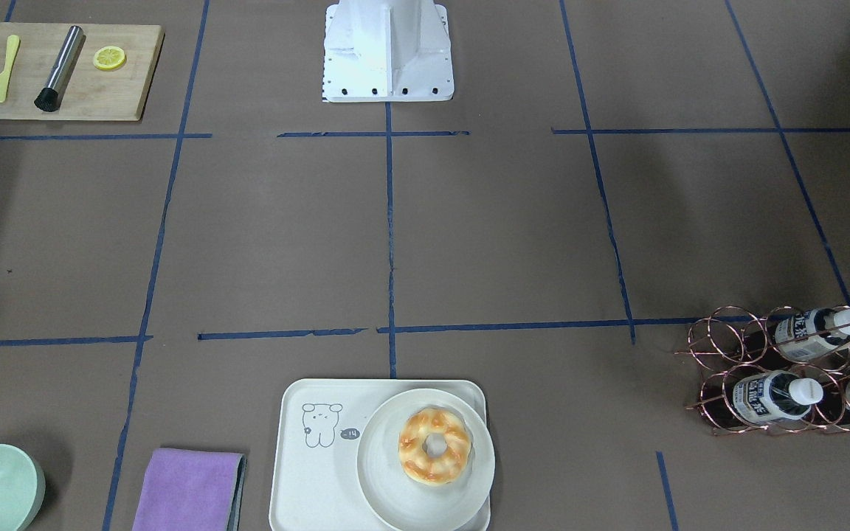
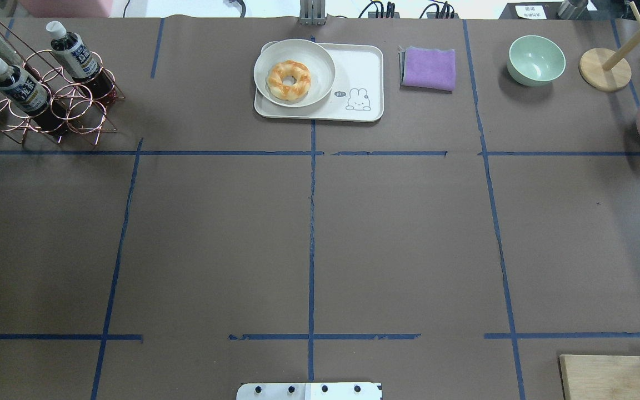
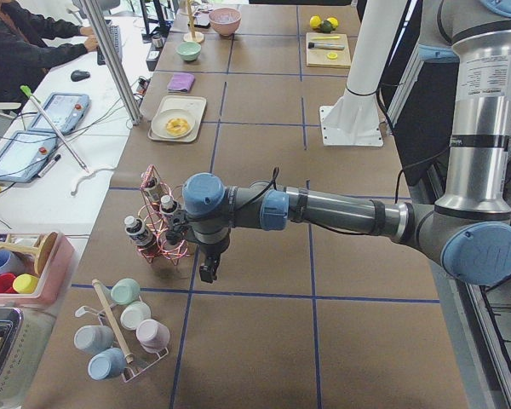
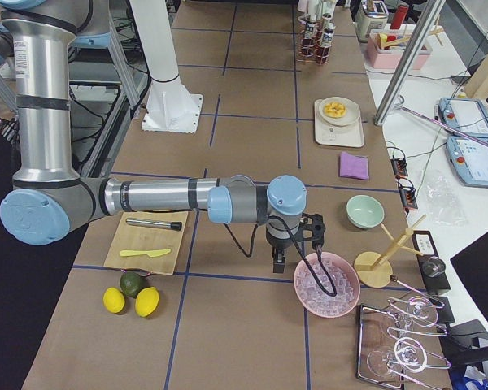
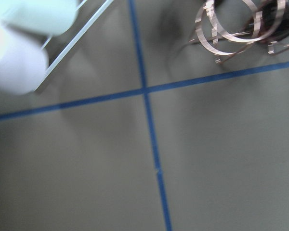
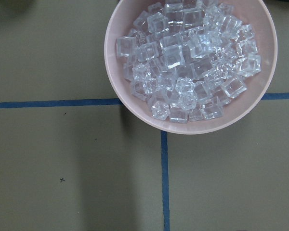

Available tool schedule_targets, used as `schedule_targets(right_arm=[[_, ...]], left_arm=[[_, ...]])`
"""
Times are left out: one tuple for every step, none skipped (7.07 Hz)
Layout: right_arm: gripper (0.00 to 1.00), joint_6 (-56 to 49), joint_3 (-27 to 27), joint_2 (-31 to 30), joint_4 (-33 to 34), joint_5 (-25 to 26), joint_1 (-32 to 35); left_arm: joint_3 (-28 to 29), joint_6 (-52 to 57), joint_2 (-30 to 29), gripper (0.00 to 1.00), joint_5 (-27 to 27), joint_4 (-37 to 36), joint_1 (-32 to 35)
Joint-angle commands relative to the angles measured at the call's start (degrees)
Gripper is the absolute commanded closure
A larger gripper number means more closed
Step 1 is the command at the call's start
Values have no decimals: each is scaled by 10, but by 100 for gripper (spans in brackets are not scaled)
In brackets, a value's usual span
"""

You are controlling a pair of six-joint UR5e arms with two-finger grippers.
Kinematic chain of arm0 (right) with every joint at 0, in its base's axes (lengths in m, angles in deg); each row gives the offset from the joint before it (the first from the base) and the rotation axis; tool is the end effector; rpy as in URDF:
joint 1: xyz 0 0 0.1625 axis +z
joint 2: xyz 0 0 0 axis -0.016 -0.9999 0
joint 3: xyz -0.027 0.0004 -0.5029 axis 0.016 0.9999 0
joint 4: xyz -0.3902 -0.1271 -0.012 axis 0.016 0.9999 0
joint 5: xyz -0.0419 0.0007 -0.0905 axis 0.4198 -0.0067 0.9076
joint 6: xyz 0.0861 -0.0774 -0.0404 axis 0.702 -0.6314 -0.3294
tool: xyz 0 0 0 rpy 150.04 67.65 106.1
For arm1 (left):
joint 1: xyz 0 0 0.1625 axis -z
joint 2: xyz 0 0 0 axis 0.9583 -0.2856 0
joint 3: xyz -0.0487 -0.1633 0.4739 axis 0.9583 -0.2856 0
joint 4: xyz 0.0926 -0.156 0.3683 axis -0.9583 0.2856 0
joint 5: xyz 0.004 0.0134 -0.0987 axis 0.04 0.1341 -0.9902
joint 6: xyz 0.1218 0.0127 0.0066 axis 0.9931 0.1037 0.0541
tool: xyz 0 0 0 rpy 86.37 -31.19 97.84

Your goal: Place tea on tray

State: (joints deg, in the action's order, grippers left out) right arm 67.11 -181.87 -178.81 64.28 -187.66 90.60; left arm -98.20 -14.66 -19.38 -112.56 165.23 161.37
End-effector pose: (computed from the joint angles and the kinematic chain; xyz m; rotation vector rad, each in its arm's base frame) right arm 0.0425 -0.4760 0.7113 0.0300 -0.8043 0.0450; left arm -0.0288 -0.4878 0.6824 0.1280 0.7857 0.2178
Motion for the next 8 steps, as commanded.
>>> schedule_targets(right_arm=[[0, 0, 0, 3, 0, -1, 0], [0, 0, 0, 3, 0, 0, 0], [0, 0, 0, 3, 0, 1, 0], [0, -1, 0, 4, 1, 3, 0], [0, -1, -2, 7, 1, 3, -2], [0, -1, -2, 7, 1, 4, -2], [0, -1, -2, 8, 0, 3, -2], [0, -1, -3, 11, -5, 3, -2]], left_arm=[[-24, -8, -28, 0, 1, 4, -29], [-28, -60, -56, 0, 1, 5, -40], [-29, -108, -72, 0, -1, 7, -47], [-44, -152, -70, 0, 2, 51, -73], [-41, -244, -66, 0, 6, 128, -82], [-32, -342, -59, 0, 8, 222, -87], [-30, -398, -52, 0, 43, 298, -87], [-31, -430, -48, 0, 93, 331, -107]])
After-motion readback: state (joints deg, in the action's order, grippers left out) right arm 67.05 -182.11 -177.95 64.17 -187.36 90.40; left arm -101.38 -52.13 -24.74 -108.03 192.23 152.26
